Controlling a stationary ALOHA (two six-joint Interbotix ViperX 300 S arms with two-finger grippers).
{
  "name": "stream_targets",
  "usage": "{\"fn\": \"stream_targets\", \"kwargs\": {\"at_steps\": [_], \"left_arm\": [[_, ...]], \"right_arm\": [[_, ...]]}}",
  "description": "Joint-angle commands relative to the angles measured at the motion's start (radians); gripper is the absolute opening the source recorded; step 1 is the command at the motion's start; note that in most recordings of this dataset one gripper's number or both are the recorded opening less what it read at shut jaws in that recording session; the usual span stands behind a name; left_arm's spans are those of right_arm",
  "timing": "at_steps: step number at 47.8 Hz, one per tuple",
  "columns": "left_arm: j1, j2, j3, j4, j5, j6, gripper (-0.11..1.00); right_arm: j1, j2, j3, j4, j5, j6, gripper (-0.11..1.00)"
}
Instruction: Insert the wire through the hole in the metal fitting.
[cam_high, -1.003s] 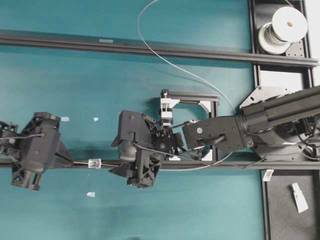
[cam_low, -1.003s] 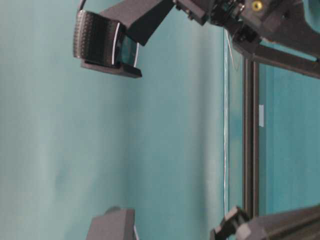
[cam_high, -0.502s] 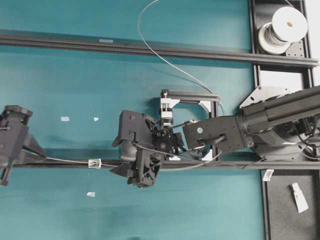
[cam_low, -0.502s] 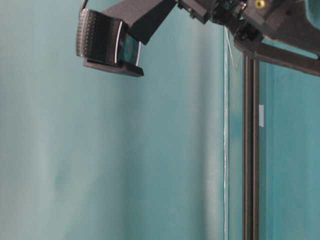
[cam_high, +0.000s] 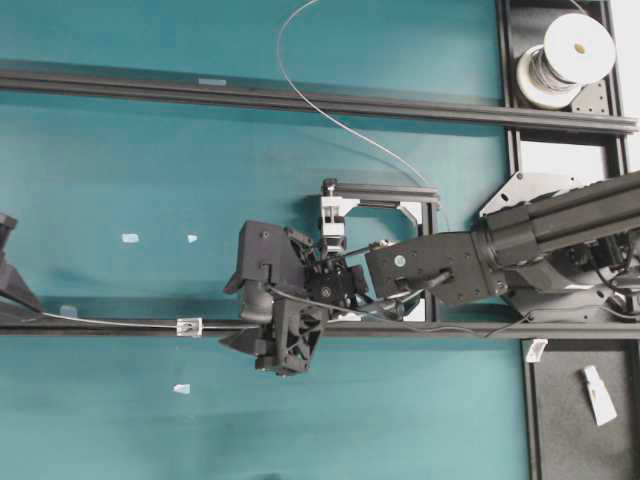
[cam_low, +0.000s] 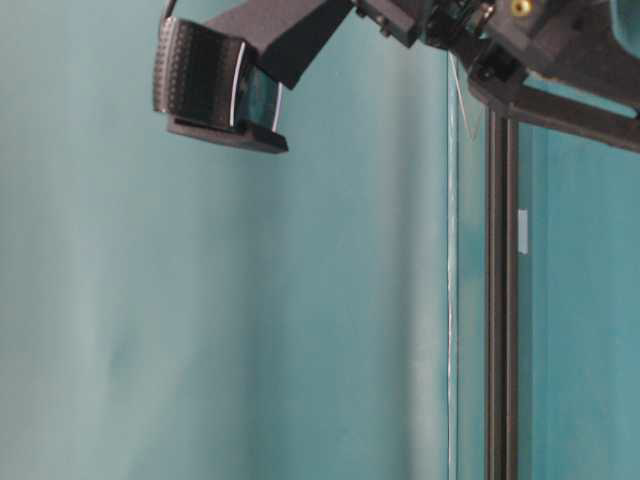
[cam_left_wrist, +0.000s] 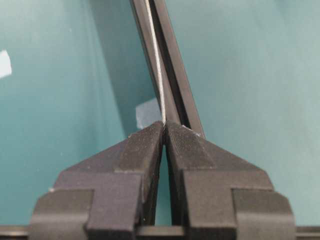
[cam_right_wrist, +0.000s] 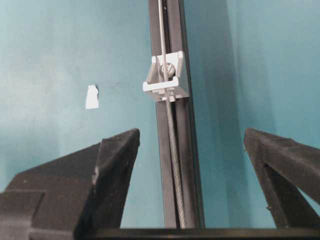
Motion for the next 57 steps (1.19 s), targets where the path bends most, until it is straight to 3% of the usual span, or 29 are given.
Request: {"fn": "stream_targets", "kwargs": {"at_steps": [1,32,40,48,57], "left_arm": [[-0.005,-0.018,-0.008,0.002,0.008,0.0,-0.1],[-0.017,0.009,-0.026,0.003,-0.018,-0.005,-0.09],[-0.017,0.009,-0.025,0.002,-0.015,-0.003,0.11],[-0.015,0.009,-0.021,0.003,-0.014,0.0,0.51],[-0.017,0.0,-0.026,0.003,-0.02,0.006,0.45]], "right_arm": [[0.005,-0.028,-0.011,0.0,-0.003,0.0,0.95],[0.005,-0.029,-0.012,0.0,-0.003,0.0,0.95],[0.005,-0.029,-0.011,-0.002,-0.003,0.0,0.95],[0.005,-0.029,-0.009,-0.002,-0.003,0.0,0.95],[0.005,-0.031,-0.009,-0.009,-0.003,-0.008,0.95]]}}
